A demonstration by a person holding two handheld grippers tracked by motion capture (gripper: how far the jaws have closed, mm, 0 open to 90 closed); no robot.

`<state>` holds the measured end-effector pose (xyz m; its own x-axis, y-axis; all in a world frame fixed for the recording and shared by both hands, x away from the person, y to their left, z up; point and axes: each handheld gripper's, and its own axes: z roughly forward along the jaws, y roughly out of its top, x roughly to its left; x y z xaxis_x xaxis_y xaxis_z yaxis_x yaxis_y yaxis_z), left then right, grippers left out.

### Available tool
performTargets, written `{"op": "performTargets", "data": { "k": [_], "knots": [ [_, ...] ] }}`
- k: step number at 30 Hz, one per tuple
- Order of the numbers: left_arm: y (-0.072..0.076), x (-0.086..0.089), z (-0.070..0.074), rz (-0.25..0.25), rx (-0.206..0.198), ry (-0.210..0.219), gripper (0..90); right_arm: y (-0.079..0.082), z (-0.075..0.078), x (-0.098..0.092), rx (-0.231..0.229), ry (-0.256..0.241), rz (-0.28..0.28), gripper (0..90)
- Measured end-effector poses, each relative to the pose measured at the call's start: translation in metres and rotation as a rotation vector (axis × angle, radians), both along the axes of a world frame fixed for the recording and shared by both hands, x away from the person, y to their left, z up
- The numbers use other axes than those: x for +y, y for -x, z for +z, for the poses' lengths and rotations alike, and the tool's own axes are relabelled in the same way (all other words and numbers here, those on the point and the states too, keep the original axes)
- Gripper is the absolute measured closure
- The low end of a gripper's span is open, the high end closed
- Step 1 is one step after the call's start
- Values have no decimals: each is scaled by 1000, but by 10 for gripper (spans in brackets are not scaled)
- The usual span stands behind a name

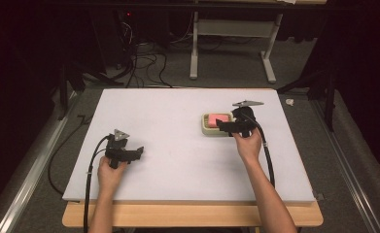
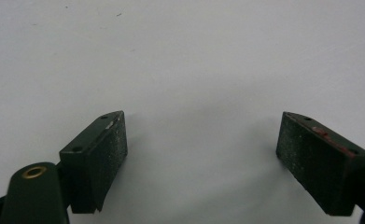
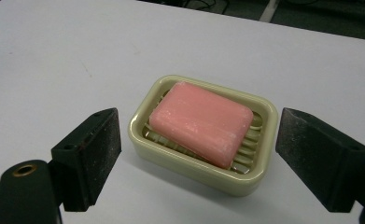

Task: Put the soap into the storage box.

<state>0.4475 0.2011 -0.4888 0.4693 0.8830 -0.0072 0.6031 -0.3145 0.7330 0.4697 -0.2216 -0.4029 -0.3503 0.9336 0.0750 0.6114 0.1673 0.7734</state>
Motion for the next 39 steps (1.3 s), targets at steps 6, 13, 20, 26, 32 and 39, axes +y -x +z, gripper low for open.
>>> {"op": "performTargets", "data": {
  "k": [6, 13, 20, 26, 32, 39],
  "knots": [
    [0, 0, 0, 0, 0, 0, 167, 5, 4, 0, -7, -4, 11, 151],
    [0, 0, 0, 0, 0, 0, 167, 12, 11, -2, -24, -3, 17, 152],
    [0, 0, 0, 0, 0, 0, 167, 20, 16, -4, -44, -9, 23, 157],
    [0, 0, 0, 0, 0, 0, 167, 27, 16, -12, -57, -17, 11, 160],
    [0, 0, 0, 0, 0, 0, 167, 34, 12, -22, -55, -25, -13, 162],
    [0, 0, 0, 0, 0, 0, 167, 41, 11, -28, -61, -27, -16, 164]
  ]
}}
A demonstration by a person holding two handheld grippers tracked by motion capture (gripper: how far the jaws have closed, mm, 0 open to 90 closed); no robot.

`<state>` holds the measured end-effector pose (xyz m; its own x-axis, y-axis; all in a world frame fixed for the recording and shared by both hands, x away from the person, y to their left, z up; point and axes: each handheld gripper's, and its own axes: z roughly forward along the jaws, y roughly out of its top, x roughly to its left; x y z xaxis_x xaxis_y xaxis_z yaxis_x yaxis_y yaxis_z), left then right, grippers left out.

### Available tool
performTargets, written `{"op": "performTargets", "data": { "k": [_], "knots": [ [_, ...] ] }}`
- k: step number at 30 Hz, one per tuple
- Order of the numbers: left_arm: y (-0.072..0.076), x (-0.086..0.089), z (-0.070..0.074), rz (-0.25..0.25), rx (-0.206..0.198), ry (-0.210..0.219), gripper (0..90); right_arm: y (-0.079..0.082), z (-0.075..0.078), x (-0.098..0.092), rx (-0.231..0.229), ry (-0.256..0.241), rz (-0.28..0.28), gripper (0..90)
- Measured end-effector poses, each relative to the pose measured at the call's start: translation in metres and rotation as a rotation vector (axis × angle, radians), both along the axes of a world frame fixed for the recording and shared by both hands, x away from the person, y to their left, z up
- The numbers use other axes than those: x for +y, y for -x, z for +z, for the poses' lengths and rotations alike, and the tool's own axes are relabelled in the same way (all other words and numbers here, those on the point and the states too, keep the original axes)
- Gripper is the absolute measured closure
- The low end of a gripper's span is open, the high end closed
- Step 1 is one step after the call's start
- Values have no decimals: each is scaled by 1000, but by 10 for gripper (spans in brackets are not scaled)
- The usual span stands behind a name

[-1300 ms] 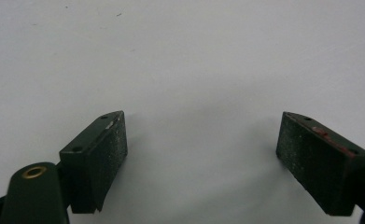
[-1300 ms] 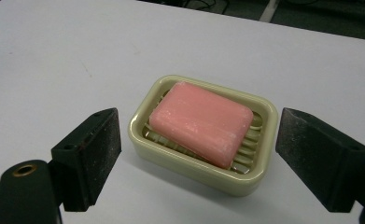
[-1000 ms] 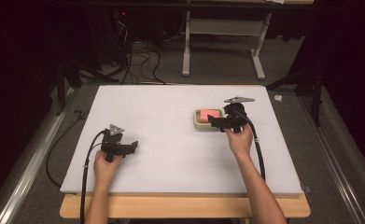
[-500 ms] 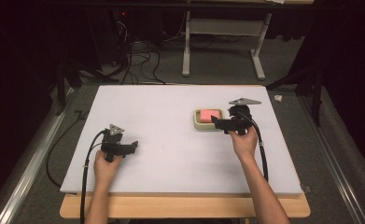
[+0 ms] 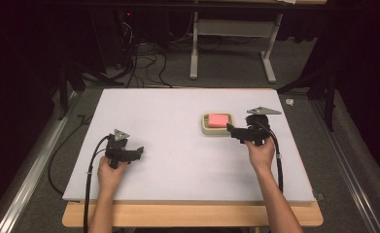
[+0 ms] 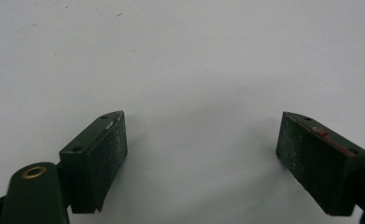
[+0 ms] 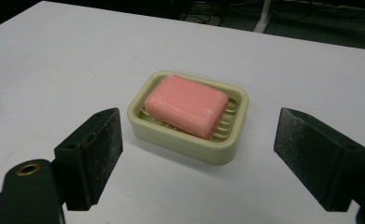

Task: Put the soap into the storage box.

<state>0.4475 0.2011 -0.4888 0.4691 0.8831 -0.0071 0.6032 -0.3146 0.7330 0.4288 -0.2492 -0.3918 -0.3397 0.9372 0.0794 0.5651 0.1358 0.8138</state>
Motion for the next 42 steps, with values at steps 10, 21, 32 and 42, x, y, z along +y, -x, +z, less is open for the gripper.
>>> {"op": "performTargets", "data": {
  "k": [10, 21, 32, 42],
  "knots": [
    [0, 0, 0, 0, 0, 0, 167, 10, 1, -4, -8, 14, 13, 163],
    [0, 0, 0, 0, 0, 0, 167, 21, 0, -15, -11, -6, -8, 167],
    [0, 0, 0, 0, 0, 0, 167, 31, -3, -25, -17, -25, -25, 167],
    [0, 0, 0, 0, 0, -1, 167, 40, -10, -34, -11, -52, -47, 168]
  ]
}}
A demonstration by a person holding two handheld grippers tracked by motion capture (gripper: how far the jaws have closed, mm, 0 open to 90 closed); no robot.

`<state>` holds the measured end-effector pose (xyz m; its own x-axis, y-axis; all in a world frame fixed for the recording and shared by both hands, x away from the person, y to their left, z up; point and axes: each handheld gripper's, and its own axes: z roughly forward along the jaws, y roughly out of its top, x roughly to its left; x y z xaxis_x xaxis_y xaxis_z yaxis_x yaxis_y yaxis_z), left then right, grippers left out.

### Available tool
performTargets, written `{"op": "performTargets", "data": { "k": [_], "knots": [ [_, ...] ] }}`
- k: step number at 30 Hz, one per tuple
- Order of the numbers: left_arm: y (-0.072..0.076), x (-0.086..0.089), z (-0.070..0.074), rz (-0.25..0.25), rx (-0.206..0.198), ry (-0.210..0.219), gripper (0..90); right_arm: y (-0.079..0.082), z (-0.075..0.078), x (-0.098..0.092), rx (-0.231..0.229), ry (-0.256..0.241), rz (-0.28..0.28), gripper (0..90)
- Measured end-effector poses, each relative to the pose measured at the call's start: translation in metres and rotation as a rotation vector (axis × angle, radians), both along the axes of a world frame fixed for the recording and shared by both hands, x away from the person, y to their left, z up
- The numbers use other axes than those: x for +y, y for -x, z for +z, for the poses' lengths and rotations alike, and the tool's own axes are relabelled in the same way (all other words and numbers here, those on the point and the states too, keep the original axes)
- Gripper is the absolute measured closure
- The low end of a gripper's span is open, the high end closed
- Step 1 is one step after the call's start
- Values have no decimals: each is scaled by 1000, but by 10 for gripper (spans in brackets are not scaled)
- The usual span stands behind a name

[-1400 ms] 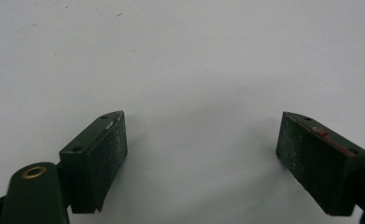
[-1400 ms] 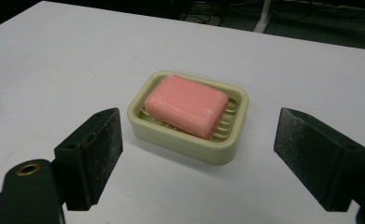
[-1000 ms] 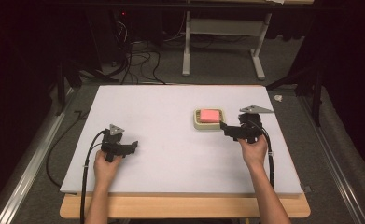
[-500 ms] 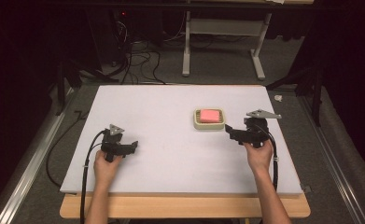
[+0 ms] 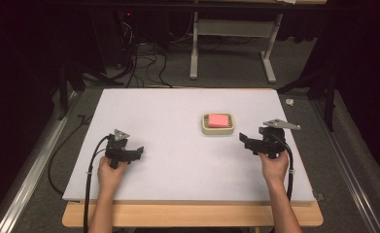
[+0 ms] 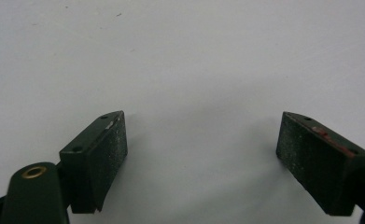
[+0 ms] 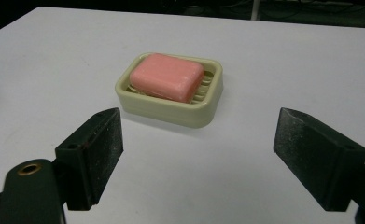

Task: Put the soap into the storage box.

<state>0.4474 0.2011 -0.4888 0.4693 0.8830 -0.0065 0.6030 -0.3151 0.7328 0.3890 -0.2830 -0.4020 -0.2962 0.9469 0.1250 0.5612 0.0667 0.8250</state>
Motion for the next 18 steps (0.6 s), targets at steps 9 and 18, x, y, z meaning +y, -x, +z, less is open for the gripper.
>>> {"op": "performTargets", "data": {
  "k": [9, 18],
  "knots": [
    [0, 0, 0, 0, 0, 0, 167, 6, -9, -6, 16, -5, -13, 169],
    [0, 0, 0, 0, 0, 0, 167, 10, -15, -7, 33, -4, -18, 170]
  ]
}}
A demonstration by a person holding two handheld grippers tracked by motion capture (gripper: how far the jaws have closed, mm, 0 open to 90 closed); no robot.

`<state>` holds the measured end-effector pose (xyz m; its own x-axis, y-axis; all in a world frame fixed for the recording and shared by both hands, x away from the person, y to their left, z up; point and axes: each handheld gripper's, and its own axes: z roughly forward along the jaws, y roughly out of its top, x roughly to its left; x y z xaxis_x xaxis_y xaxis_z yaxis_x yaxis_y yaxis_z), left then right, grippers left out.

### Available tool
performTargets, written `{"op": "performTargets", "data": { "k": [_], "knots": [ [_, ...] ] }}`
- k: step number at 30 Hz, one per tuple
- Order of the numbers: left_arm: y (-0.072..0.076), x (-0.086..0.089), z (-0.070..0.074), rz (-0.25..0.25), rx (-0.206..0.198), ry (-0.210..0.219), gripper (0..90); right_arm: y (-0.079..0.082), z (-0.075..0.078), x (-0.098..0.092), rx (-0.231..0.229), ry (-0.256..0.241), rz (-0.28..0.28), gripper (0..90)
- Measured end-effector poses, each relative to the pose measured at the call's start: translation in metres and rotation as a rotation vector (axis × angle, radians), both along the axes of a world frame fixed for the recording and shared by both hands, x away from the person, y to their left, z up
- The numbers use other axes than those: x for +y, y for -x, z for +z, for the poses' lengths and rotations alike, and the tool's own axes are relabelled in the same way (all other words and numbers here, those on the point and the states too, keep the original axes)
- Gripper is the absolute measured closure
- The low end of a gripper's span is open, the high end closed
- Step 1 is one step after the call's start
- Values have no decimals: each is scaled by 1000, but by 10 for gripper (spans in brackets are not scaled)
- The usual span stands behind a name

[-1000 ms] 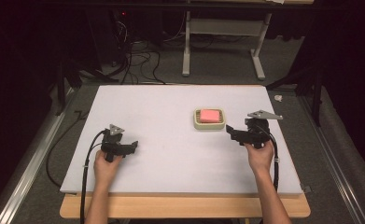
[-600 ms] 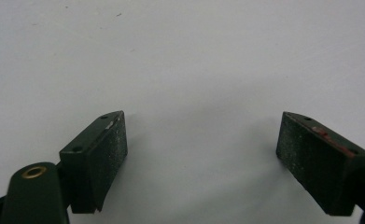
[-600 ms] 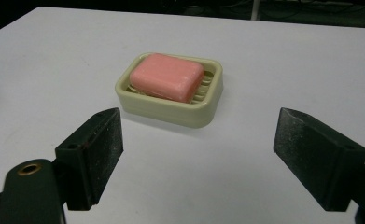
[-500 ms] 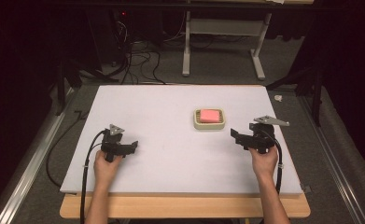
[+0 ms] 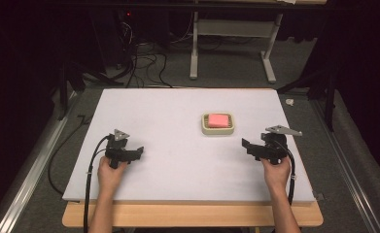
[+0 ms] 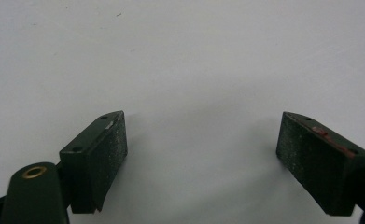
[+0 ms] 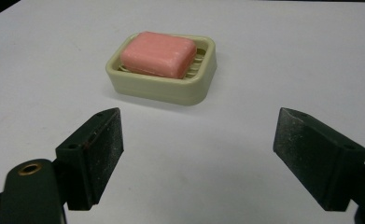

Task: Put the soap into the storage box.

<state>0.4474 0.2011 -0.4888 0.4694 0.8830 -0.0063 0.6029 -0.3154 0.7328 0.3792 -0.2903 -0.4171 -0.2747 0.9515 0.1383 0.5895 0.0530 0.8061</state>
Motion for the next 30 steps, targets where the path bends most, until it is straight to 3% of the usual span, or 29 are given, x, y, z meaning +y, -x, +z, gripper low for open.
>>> {"op": "performTargets", "data": {
  "k": [30],
  "knots": [
    [0, 0, 0, 0, 0, 0, 167, 3, -23, 5, 65, 24, 11, 174]
  ]
}}
